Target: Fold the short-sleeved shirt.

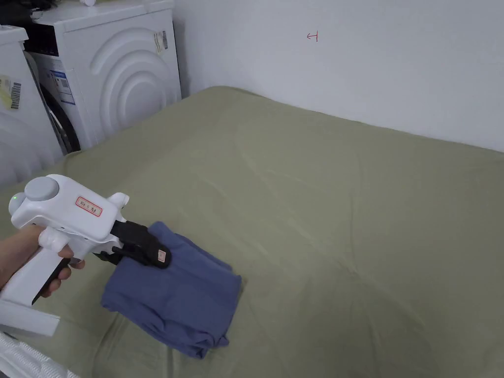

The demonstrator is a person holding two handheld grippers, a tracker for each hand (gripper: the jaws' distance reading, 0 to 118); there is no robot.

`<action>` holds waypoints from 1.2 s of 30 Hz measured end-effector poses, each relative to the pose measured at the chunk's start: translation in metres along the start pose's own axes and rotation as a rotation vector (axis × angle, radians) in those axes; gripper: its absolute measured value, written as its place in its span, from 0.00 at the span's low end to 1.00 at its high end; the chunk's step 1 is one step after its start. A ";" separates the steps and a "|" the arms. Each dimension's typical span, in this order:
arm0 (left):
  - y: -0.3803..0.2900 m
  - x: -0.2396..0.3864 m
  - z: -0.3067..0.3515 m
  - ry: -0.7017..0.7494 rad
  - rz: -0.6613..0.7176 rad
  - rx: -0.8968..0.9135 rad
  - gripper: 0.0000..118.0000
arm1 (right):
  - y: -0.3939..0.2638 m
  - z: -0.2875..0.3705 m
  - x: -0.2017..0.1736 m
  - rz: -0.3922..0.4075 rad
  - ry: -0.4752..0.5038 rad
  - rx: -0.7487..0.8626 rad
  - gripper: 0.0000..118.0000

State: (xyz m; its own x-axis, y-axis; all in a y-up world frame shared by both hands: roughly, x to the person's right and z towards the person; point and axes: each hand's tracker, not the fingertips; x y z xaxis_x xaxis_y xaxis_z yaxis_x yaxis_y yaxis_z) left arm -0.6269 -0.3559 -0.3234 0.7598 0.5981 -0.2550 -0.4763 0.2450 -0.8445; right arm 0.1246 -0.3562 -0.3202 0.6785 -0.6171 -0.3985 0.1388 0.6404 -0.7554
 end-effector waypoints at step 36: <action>-0.276 0.466 -0.078 0.280 -0.661 0.972 0.00 | 0.045 0.105 -0.087 0.585 -0.661 0.517 0.00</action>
State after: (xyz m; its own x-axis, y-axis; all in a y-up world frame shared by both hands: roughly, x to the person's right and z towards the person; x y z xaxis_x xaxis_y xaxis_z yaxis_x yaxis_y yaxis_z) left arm -0.1070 -0.2043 -0.2461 0.9946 -0.0161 -0.1021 -0.0018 0.9848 -0.1736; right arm 0.1478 -0.2261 -0.2648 0.9803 0.1311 -0.1475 -0.1539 0.9758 -0.1553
